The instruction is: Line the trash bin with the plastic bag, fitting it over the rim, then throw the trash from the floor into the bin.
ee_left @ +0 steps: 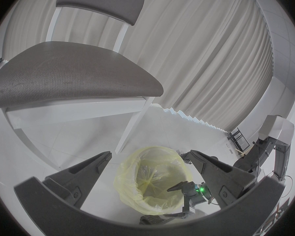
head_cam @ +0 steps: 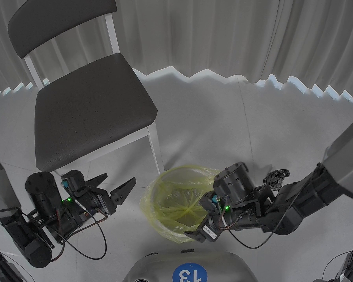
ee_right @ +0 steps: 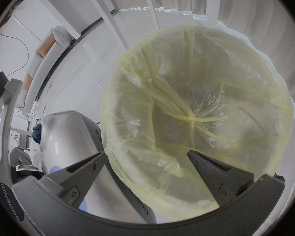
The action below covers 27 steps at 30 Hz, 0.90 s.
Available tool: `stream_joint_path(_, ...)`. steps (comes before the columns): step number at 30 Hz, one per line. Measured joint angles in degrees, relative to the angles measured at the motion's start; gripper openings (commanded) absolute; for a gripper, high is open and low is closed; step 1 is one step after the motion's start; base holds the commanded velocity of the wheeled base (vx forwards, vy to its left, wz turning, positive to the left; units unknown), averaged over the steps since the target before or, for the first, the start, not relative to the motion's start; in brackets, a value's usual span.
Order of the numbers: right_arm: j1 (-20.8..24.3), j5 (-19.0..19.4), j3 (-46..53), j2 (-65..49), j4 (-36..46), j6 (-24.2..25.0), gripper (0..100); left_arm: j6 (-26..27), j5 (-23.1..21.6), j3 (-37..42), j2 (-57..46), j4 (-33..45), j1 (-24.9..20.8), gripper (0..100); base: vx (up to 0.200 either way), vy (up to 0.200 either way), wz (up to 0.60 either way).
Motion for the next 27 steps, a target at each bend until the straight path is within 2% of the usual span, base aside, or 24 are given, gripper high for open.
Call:
stream_joint_path(4, -2.0, 0.1, 2.7, -5.4, -3.4, 1.9, 100, 0.2, -1.5, 1.8, -4.4, -0.1, 0.9, 100, 0.000, 0.000, 0.00)
stream_joint_path(10, -6.9, 1.0, 9.2, -10.8, -16.7, 2.6, 100, 0.6, -4.1, 3.3, -9.5, 0.0, 3.4, 100, 0.000, 0.000, 0.00)
stream_joint_path(11, -8.7, 1.2, 11.8, -11.7, -22.0, 2.5, 100, 0.8, -4.4, 3.3, -10.5, -0.1, 4.1, 100, 0.000, 0.000, 0.00)
stream_joint_path(14, -12.0, 1.5, 16.2, -12.7, -29.5, 2.6, 100, 1.6, -4.5, 3.1, -11.6, -0.1, 5.0, 100, 0.000, 0.000, 0.00)
stream_joint_path(17, -18.9, 2.7, 20.7, -13.3, -36.8, 3.3, 100, 3.6, -3.8, 2.5, -12.8, 0.0, 6.0, 100, 0.000, 0.000, 0.00)
stream_joint_path(21, -25.7, 4.9, 21.8, -13.5, -39.2, 4.3, 100, 5.2, -3.3, 1.6, -13.9, 0.0, 8.2, 100, 0.000, 0.000, 0.00)
stream_joint_path(27, -33.7, 6.3, 20.7, -13.7, -40.4, 4.4, 100, 6.4, -2.4, -0.7, -15.0, 2.0, 15.6, 100, 0.000, 0.000, 0.00)
